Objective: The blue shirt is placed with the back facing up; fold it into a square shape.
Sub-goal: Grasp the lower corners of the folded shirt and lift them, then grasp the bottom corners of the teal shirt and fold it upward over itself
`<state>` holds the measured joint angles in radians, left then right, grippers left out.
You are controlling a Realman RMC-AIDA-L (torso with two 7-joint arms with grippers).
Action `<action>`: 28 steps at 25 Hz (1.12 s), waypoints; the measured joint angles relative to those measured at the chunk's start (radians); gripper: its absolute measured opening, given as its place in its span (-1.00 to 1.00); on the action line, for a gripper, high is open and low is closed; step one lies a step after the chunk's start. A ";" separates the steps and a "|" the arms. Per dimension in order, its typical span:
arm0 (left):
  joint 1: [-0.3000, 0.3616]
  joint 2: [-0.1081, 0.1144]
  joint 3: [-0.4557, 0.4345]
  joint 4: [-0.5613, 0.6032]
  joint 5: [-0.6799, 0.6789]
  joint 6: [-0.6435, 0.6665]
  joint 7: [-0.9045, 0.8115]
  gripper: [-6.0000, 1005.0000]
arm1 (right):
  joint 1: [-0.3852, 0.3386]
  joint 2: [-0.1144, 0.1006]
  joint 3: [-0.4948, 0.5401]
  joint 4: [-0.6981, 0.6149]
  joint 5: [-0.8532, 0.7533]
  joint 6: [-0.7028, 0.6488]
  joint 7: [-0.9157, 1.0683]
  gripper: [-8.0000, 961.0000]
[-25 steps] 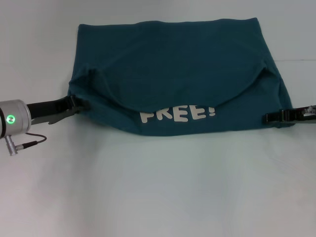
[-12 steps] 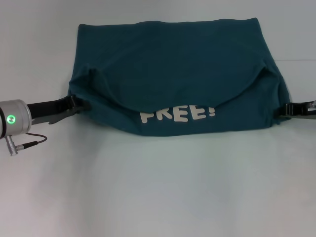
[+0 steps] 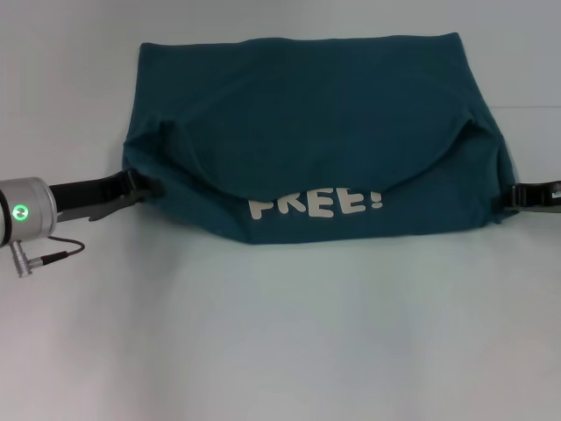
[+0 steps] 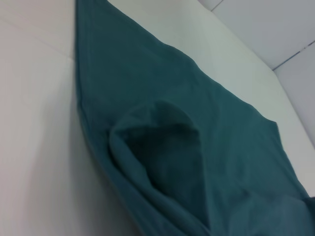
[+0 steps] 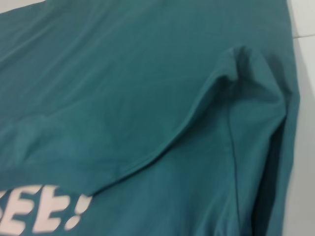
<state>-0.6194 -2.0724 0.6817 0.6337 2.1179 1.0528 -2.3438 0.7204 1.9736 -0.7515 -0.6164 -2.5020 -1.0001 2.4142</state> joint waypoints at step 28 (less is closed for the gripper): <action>0.162 0.054 -0.189 0.293 0.377 0.866 -0.065 -0.91 | -0.165 -0.135 0.162 -0.177 0.002 -0.859 -0.071 -0.89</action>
<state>-0.4576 -2.0186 0.4929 0.9265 2.4948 1.9190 -2.4085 0.5550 1.8387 -0.5897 -0.7934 -2.4999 -1.8589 2.3434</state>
